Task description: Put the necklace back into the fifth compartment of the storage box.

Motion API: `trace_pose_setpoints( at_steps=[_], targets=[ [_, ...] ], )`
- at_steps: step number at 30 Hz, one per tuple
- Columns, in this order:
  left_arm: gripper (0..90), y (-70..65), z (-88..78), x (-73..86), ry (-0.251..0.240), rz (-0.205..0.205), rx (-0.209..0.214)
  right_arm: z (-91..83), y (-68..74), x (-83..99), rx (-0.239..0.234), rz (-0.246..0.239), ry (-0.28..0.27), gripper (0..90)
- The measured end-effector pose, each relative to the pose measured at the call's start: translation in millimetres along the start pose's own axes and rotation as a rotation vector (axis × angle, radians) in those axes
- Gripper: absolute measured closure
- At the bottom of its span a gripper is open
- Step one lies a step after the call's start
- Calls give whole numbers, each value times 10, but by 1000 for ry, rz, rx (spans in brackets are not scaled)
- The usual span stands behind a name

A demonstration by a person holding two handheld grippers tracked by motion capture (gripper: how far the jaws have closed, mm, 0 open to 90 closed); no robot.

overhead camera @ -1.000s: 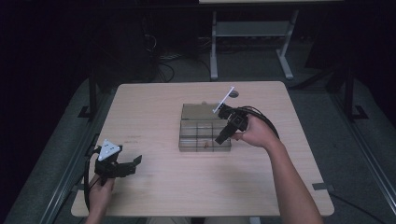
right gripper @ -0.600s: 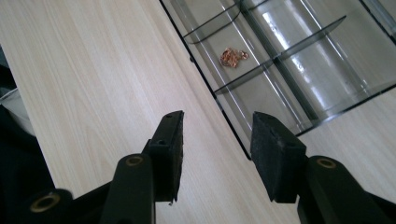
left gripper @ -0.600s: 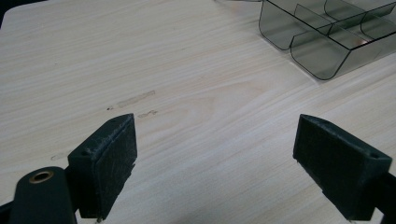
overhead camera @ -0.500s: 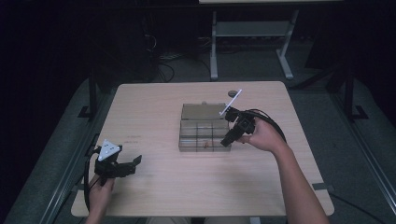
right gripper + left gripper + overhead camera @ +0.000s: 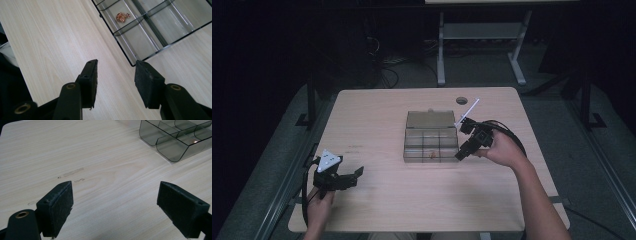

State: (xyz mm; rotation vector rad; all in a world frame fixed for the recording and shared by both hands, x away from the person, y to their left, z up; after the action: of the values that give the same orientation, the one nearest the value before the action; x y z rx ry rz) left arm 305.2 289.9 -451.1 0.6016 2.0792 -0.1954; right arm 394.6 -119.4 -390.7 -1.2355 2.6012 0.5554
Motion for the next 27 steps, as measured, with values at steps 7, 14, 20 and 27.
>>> trace_pose_setpoints(
  at_steps=[7, 14, 20, 27],
  targets=[
    [131, -2, 1, 2, 2, 0, 1, -53, -4, 89, 7, -2, -15, 514],
    [131, 1, 2, 4, 3, 1, 1, -142, -27, 200, 5, 11, -52, 505],
    [131, 4, 1, 5, 5, 3, 1, -211, -65, 345, 17, 29, -62, 498],
    [131, 11, -2, 10, 6, 3, 1, -196, -98, 524, 29, 55, -46, 486]
  ],
)
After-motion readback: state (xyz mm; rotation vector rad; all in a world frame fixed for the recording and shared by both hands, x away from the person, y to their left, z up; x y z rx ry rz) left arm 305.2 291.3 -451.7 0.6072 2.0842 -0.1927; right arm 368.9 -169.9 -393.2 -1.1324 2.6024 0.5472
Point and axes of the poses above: each handheld gripper's, and its own axes: z roughly forward along the jaws, x roughly out of its underside, y roughly to its left, the point moved 3 cm from there along z, roughly forward along the jaws, and after that the axes turned 5 degrees about z, right-handed, at the moved point
